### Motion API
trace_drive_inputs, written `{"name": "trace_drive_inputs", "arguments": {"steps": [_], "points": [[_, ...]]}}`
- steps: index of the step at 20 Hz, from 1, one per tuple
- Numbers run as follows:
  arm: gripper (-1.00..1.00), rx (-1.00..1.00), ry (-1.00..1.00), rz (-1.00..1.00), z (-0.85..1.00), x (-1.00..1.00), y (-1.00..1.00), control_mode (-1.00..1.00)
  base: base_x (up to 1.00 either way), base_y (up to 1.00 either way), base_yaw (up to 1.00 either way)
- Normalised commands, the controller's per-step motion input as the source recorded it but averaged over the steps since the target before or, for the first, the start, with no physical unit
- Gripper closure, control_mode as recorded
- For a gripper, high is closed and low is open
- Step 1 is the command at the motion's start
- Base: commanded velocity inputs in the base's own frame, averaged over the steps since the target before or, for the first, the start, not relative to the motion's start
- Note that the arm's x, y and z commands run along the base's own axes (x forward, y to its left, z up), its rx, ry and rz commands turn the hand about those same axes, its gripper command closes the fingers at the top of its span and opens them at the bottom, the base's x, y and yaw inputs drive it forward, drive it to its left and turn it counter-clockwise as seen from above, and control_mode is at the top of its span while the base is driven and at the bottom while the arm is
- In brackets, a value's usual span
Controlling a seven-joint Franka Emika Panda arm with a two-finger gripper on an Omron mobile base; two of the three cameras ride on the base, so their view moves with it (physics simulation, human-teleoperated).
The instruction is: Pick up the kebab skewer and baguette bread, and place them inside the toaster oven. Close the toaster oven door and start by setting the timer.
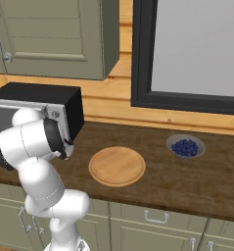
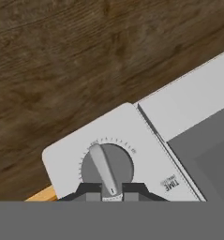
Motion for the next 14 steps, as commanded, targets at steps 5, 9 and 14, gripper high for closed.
{"name": "trace_drive_inputs", "arguments": {"steps": [5, 9, 14], "points": [[1.0, 0.19, 0.0, -0.01, -0.43, 0.0, 0.0, -1.0, 0.0, 0.0, 0.0], [1.0, 0.2, 0.0, -0.04, -0.46, 0.0, 0.0, -1.0, 0.0, 0.0, 0.0], [1.0, 0.24, 0.0, -0.07, -0.34, 0.06, 0.01, -1.0, 0.0, 0.0, 0.0]]}}
